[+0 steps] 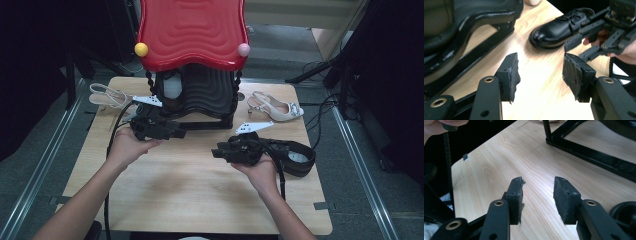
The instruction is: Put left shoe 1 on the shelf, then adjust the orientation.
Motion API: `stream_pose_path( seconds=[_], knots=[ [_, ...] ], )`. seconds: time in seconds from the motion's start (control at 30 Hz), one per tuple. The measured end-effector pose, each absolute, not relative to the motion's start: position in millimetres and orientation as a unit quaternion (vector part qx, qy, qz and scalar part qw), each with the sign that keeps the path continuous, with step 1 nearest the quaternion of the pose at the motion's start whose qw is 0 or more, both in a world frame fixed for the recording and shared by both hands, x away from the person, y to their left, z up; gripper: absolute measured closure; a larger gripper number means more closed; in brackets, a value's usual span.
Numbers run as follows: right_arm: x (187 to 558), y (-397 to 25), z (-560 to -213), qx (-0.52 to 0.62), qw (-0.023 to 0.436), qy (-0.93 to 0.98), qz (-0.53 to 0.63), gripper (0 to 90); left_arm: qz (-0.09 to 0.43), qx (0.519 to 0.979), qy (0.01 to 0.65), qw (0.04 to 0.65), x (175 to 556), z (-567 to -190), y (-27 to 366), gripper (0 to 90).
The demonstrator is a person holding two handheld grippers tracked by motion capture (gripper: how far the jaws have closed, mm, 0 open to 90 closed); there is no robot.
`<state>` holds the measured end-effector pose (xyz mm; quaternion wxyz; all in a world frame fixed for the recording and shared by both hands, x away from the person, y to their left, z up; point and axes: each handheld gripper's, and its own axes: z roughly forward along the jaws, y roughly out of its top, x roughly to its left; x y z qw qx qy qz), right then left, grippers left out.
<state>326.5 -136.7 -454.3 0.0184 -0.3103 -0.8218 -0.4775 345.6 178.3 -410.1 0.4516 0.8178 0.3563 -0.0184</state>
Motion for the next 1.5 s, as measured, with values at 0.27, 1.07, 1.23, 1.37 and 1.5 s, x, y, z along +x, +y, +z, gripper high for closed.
stream_pose_path(
  seconds=[0.27, 1.07, 1.23, 1.37, 1.5],
  knots=[
    [318, -157, -451, -0.321, 0.009, -0.822, -0.470, 56.3, -0.028, 0.817, 0.353, 0.456, 335, -429, 179, 46.4],
    [307, -224, -452, -0.356, -0.024, -0.825, -0.439, 61.7, -0.024, 0.814, 0.357, 0.459, 319, -461, 181, 47.5],
    [310, -247, -450, -0.383, -0.026, -0.818, -0.429, 62.6, -0.024, 0.812, 0.362, 0.458, 320, -462, 181, 47.2],
    [312, -262, -448, -0.392, -0.035, -0.811, -0.433, 62.9, -0.026, 0.812, 0.361, 0.457, 320, -462, 181, 47.3],
    [313, -276, -447, -0.400, -0.033, -0.807, -0.433, 62.7, -0.040, 0.810, 0.363, 0.459, 321, -461, 180, 48.5]
  ],
)
